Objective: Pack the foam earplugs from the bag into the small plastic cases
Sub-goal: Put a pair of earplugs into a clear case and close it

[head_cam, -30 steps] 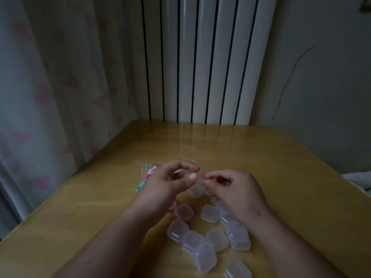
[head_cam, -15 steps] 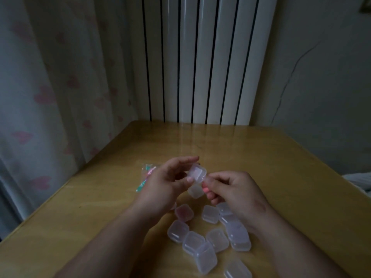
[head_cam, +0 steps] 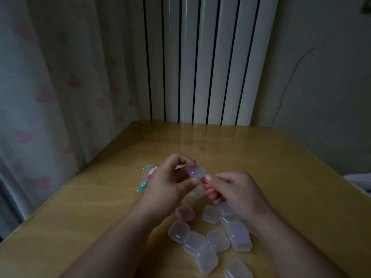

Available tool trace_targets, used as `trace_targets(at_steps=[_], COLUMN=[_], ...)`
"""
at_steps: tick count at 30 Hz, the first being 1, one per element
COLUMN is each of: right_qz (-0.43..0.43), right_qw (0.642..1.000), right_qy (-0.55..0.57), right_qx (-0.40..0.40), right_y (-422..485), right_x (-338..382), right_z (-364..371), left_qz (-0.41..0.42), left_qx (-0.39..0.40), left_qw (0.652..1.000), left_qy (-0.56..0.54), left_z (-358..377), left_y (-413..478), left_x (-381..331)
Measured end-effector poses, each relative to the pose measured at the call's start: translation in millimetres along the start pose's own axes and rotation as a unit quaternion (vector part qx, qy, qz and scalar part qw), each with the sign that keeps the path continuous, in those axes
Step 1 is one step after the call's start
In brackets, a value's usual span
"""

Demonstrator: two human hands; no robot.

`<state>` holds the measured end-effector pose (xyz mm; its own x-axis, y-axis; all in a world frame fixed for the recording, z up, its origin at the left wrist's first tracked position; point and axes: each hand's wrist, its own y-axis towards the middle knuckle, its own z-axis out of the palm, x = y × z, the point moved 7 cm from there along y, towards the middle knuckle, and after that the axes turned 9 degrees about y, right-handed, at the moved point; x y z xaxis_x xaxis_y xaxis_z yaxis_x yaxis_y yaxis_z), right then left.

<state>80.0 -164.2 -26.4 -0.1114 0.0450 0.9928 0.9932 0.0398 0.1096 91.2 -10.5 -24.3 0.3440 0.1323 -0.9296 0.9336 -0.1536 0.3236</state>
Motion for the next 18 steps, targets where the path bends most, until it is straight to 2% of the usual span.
trace_targets(at_steps=[4,13,18], right_qz=[0.013,0.013,0.007], right_qw=[0.999,1.000,0.999], right_qy=[0.027,0.025,-0.001], right_qx=[0.015,-0.013,-0.041], right_y=[-1,-1,-3], right_x=[-2,-1,2], right_z=[6,3,3], left_qz=[0.017,0.091,0.073], left_qx=[-0.005,-0.067,-0.073], left_qw=[1.000,0.979,0.980], left_qy=[0.010,0.172,0.168], left_z=[-1,-5,-2], left_y=[-1,-1,-3], left_x=[-2,-10,-11])
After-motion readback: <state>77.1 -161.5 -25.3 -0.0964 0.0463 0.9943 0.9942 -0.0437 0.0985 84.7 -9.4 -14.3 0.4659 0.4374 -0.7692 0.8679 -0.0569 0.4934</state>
